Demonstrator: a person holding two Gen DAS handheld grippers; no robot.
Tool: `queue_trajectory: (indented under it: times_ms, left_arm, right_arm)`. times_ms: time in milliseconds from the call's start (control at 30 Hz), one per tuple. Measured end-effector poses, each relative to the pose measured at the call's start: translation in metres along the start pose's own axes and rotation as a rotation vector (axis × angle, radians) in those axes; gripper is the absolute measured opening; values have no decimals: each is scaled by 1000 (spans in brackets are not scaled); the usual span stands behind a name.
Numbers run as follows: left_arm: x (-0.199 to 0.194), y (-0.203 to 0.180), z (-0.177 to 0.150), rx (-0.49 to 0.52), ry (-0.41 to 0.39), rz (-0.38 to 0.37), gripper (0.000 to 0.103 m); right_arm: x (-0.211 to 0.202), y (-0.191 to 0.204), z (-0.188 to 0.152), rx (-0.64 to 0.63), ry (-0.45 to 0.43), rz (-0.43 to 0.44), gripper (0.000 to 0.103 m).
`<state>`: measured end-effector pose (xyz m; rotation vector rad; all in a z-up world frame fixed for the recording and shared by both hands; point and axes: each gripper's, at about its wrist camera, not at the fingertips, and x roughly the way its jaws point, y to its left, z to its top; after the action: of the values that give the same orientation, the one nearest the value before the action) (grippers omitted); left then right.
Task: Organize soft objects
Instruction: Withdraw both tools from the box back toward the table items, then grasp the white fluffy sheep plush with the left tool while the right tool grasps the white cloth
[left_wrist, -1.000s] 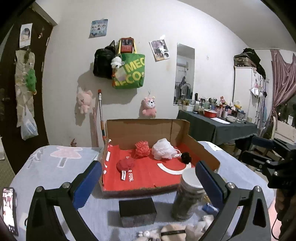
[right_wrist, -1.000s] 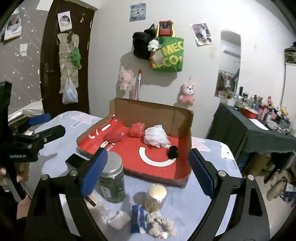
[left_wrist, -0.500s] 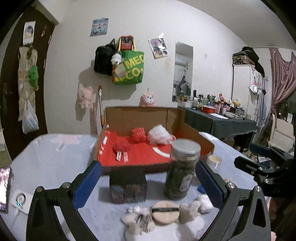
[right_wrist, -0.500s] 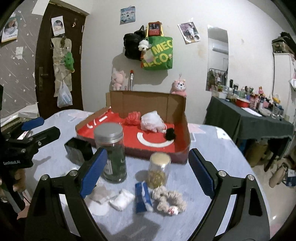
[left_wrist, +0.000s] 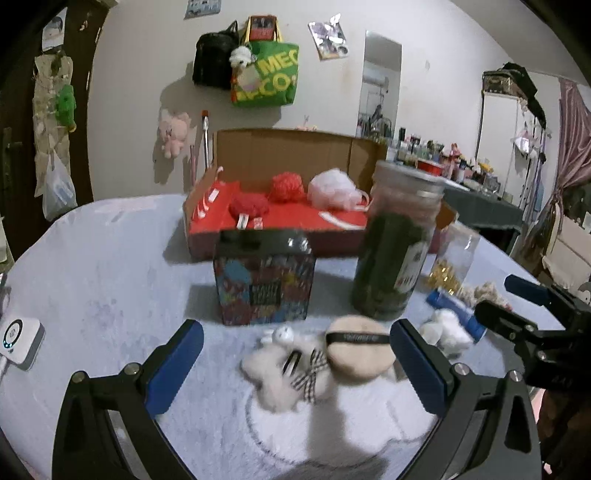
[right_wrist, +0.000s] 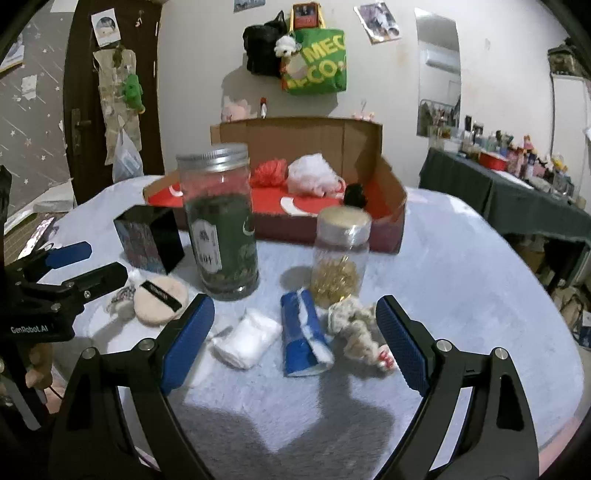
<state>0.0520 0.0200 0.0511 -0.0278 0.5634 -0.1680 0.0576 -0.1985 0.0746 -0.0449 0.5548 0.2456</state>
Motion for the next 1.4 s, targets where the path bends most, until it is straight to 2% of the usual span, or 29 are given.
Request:
queue_trajectory:
  times_ms: [167,700,1000,1133,1300,1400]
  left_arm:
    - [5,5,-7,11,42,4,103]
    - [25,14,-9,49,177,27,103]
    - [31,31,-5,63,211,116,103]
    - [29,30,-2,85,196,109,103]
    - [36,24,3,121,209,97,95]
    - [40,26,3,108,230,73,93]
  right_arm:
    - [4,4,-4,-3,19,22,90]
    - [20,17,-7,46,86,177,90]
    - [26,18,-9,30,97,135,90]
    - [21,14,-9,43,83,152,89]
    - [18,22,-6,22,79,196,88]
    - [24,22,-8,22,99,196,79]
